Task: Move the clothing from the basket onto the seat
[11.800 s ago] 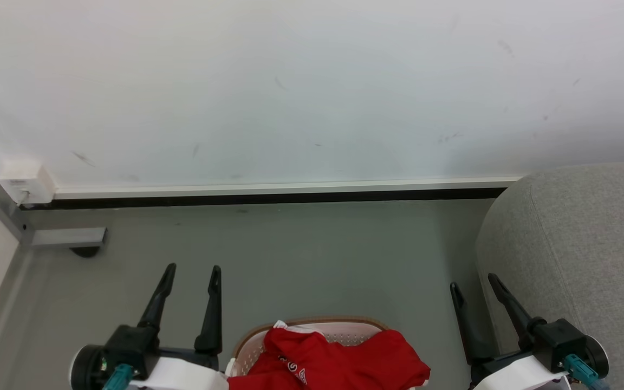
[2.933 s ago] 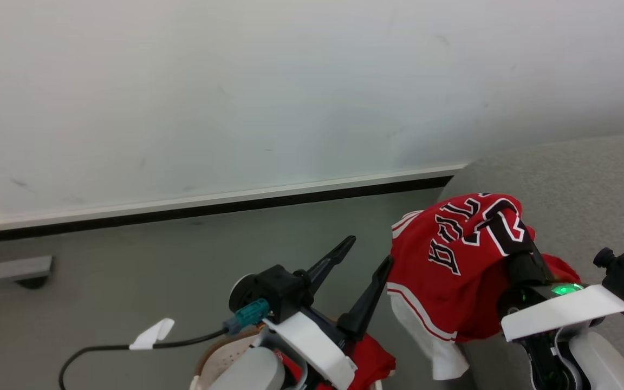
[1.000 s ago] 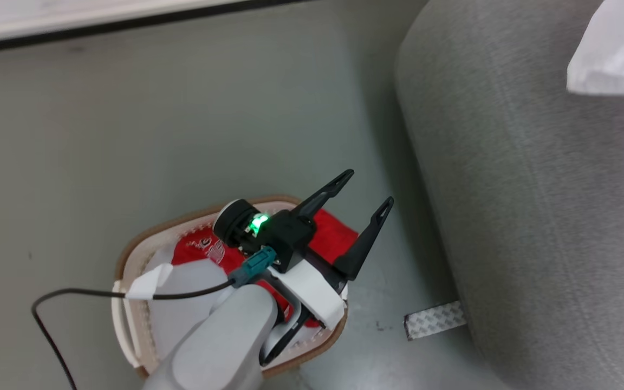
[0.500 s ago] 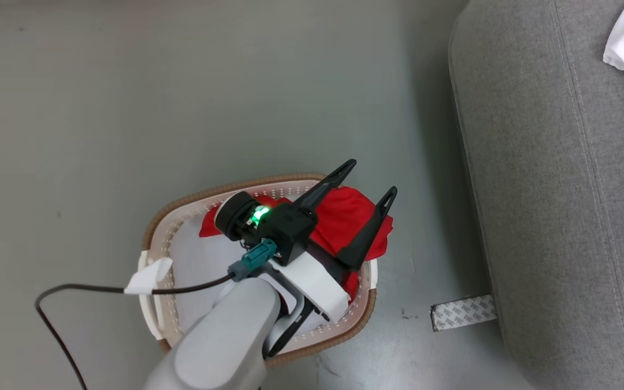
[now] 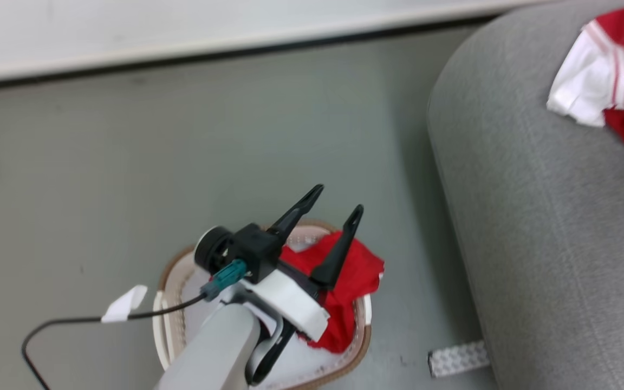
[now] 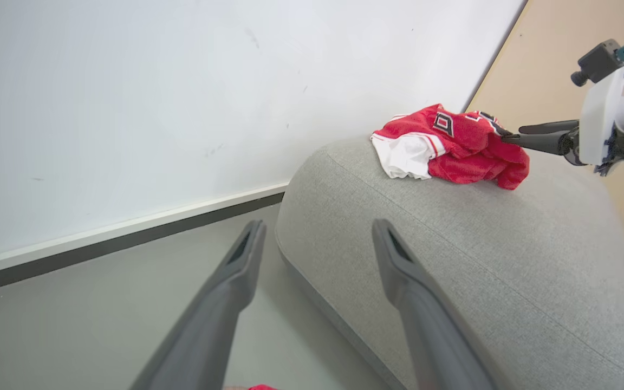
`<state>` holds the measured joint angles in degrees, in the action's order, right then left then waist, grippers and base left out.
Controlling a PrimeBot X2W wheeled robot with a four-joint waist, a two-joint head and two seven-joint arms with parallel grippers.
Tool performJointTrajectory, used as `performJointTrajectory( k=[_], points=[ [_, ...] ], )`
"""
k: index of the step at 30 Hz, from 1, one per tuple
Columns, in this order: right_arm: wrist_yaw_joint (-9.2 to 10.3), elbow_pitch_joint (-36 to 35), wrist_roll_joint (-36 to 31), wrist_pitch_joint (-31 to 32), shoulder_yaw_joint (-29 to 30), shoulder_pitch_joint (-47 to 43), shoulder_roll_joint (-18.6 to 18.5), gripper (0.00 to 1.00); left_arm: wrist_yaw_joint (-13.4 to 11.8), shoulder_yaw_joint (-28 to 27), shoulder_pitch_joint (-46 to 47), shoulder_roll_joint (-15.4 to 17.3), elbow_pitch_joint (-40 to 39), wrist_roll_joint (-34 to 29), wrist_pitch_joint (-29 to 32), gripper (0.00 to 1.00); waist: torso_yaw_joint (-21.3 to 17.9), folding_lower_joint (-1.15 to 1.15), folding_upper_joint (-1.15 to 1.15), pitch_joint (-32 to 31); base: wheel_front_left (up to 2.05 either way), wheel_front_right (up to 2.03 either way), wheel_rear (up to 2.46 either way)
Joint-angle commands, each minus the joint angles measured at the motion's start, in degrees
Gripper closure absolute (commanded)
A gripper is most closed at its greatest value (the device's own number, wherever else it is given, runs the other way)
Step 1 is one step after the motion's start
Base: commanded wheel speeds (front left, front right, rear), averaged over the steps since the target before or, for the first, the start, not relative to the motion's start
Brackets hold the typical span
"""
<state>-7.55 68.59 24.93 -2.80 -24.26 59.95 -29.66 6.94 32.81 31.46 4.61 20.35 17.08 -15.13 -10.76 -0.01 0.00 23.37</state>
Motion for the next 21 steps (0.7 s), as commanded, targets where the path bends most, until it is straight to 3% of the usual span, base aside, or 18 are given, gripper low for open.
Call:
performJointTrajectory(
  k=[1, 11, 17, 21],
  points=[
    [0.12, -0.49, 0.57, -0.54, -0.27, -0.78, -0.62, 0.00, -0.28, -0.32, -1.20, 0.05, -0.13, 0.49, -0.03, 0.00, -0.08, 0.01, 0.00, -4.44, 0.00, 0.00, 0.00],
    [0.12, -13.62, 7.20, -4.87, -6.70, -6.43, -2.56, 0.00, -1.38, -8.26, -8.71, 1.03, -2.60, 1.32, -0.03, 0.00, 1.14, 0.01, 0.00, -18.02, 0.00, 0.00, 0.00],
    [0.12, -22.24, 10.30, -9.78, -5.93, -12.10, -3.24, 0.00, -2.62, -13.98, -13.45, 2.26, -4.45, 1.47, -0.03, 0.00, 3.19, 0.01, 0.00, -22.93, 0.00, 0.00, 0.00],
    [0.12, -27.92, 10.72, -11.59, -2.60, -18.34, -1.27, 0.00, -4.00, -18.09, -16.32, 3.31, -6.14, 1.08, -0.02, 0.00, 4.34, 0.01, 0.00, -23.95, 0.00, 0.00, 0.00]
  ],
)
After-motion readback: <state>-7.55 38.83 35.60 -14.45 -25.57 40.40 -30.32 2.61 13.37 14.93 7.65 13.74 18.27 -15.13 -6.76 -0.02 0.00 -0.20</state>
